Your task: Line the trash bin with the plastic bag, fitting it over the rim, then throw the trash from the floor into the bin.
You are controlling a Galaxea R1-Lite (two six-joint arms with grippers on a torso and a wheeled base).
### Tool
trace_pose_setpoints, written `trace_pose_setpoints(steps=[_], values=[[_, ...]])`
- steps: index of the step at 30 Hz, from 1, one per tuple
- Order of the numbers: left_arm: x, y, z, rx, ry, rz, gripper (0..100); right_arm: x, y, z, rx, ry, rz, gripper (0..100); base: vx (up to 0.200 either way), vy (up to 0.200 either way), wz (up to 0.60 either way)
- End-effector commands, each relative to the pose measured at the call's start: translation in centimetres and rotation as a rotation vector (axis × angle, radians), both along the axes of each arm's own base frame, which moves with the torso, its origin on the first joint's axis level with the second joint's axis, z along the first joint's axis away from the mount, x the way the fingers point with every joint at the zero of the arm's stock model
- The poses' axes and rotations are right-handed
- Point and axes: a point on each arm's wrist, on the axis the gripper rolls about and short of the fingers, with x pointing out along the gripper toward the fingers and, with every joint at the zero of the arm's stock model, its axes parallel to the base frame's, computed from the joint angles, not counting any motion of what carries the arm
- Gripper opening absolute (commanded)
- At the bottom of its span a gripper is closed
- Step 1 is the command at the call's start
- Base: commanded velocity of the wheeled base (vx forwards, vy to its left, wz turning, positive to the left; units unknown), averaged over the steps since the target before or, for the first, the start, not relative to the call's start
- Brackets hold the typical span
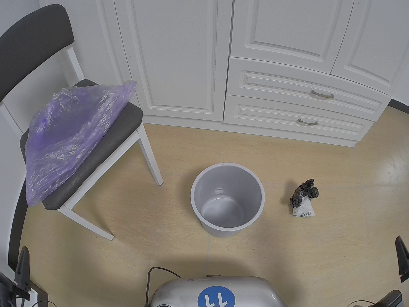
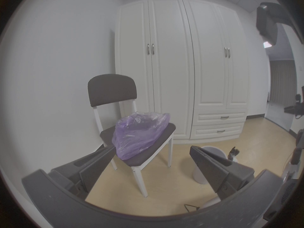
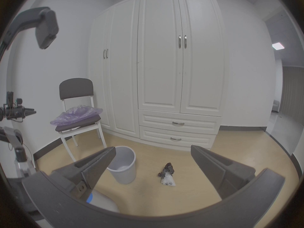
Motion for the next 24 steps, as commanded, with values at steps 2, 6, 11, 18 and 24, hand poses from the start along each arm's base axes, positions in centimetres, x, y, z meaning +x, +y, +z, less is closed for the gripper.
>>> trace_pose_setpoints(steps=[2, 6, 11, 18, 24], values=[[4.8, 0.3, 5.0, 0.1, 0.253, 0.153, 100, 6.3, 0.0, 6.8, 0.05, 0.138, 0.012, 100, 0.0, 0.0, 0.0], [7.1, 0.7, 5.3, 0.175, 0.334, 0.218, 100, 9.8, 0.1, 8.2, 0.07, 0.137, 0.003, 100, 0.0, 0.0, 0.0], [10.3, 2.2, 4.5, 0.201, 0.423, 0.362, 100, 14.1, 1.6, 10.2, 0.14, 0.115, -0.035, 100, 0.0, 0.0, 0.0], [12.7, 3.1, 4.4, 0.261, 0.445, 0.345, 100, 16.6, 5.1, 11.6, 0.209, 0.117, -0.07, 100, 0.0, 0.0, 0.0], [15.0, 3.7, 3.6, 0.355, 0.552, 0.314, 100, 16.8, 5.3, 10.6, 0.283, 0.165, -0.044, 100, 0.0, 0.0, 0.0]])
